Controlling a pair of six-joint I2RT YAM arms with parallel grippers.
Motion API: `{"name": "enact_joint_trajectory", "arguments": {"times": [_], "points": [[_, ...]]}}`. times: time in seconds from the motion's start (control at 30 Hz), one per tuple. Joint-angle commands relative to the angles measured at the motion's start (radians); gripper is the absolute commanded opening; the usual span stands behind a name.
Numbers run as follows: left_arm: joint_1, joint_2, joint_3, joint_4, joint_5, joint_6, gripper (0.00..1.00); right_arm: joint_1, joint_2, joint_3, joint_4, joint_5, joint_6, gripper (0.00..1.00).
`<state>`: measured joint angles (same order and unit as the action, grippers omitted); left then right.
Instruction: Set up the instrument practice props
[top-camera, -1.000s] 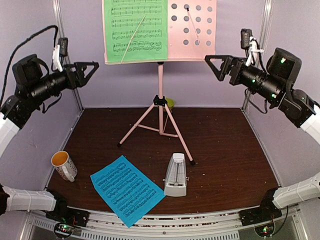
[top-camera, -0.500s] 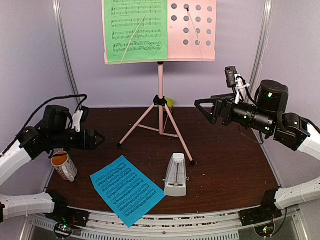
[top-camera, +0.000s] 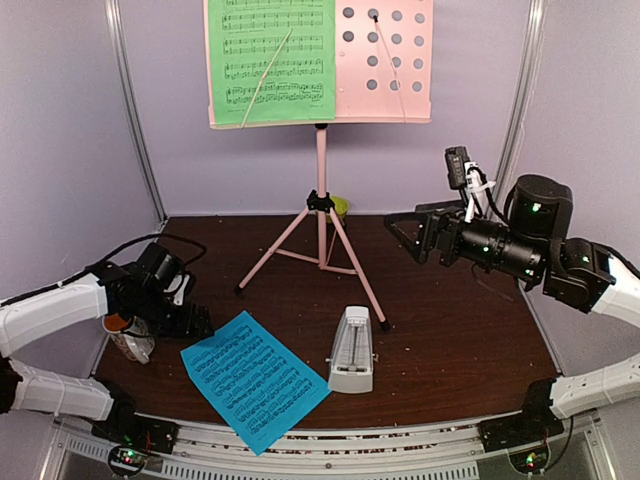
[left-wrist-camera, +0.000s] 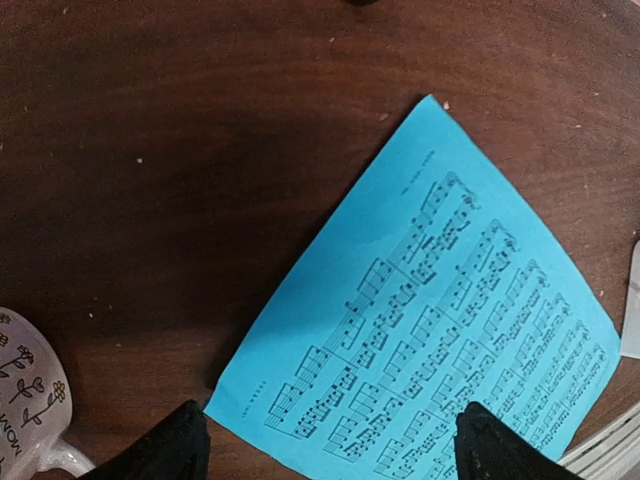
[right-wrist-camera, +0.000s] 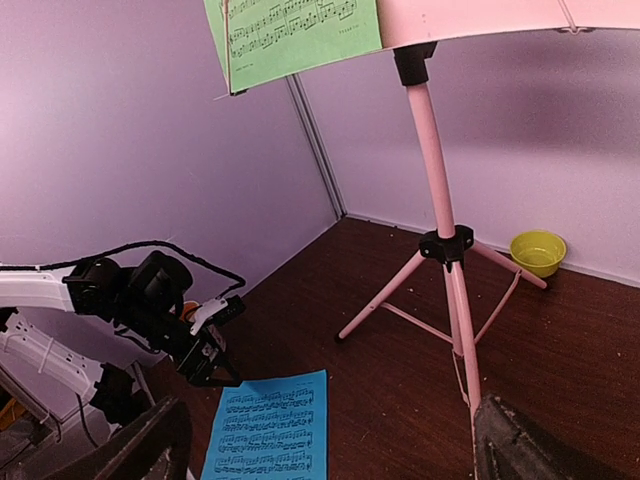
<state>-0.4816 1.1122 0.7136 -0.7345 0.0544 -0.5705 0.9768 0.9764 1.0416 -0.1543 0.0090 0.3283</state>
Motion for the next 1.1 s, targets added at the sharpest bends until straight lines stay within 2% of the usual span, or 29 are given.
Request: {"name": "enact_joint_trajectory", "arguments": {"times": [0.0, 0.2, 0.4, 0.53, 0.77, 1.07], "points": [[0.037, 0.060, 0.005, 0.028, 0.036, 0.022, 0.88, 0.012, -0.028, -0.037, 0.047, 0.020, 0.029, 0.99], [0.071, 0.183, -0.001, 0.056, 0.052, 0.037, 0.88, 0.017, -0.035, -0.062, 0.081, 0.011, 0.049, 1.00], [0.086, 0.238, -0.032, 0.123, 0.048, 0.031, 0.87, 0.019, -0.034, -0.069, 0.092, 0.007, 0.046, 1.00], [0.088, 0.278, -0.049, 0.180, 0.108, 0.018, 0.83, 0.020, -0.024, -0.060, 0.094, -0.004, 0.043, 1.00], [0.088, 0.189, -0.166, 0.261, 0.188, -0.061, 0.76, 0.019, -0.026, -0.059, 0.088, 0.004, 0.031, 1.00], [0.089, 0.072, -0.232, 0.270, 0.208, -0.126, 0.55, 0.019, -0.004, -0.051, 0.109, -0.005, 0.037, 1.00]]}}
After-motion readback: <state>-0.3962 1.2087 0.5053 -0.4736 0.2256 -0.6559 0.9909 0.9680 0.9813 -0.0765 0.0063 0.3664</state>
